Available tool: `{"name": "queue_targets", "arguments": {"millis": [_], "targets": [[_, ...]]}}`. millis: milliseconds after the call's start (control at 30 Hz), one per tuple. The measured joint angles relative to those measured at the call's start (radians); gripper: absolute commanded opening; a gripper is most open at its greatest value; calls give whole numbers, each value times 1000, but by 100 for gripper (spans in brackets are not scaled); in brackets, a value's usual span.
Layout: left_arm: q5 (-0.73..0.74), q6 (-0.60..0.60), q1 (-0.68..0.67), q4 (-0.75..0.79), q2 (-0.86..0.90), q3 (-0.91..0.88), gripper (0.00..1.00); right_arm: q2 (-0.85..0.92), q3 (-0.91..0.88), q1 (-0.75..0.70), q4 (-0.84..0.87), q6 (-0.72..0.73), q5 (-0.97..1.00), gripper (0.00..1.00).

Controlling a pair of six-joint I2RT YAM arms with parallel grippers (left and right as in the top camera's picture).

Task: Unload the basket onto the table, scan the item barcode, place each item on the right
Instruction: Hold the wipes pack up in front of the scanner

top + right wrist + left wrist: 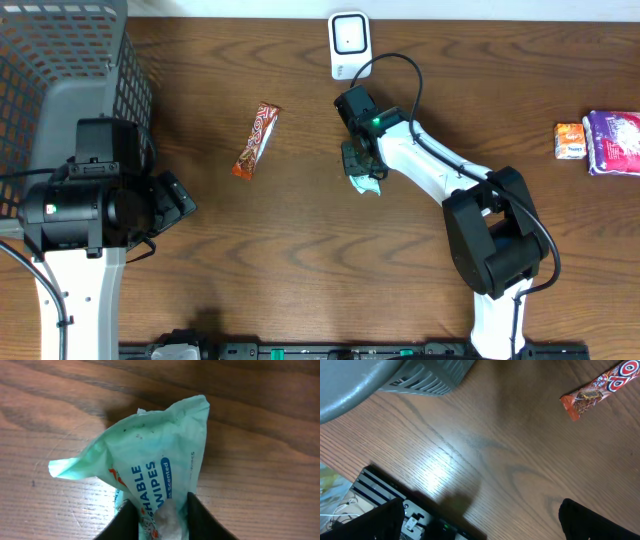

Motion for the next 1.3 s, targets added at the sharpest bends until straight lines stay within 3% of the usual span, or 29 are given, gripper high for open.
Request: {"name": "queue_targets", "arguments": {"millis": [33, 867, 1300], "targets": [[0, 0, 0, 0, 0, 0, 98, 0, 0, 0, 1, -3, -2, 1], [0, 0, 0, 0, 0, 0, 98, -4, 55, 0, 10, 2, -9, 1], [0, 0, 0, 0, 0, 0, 98, -4, 90, -2, 375, -35, 100, 1]]}}
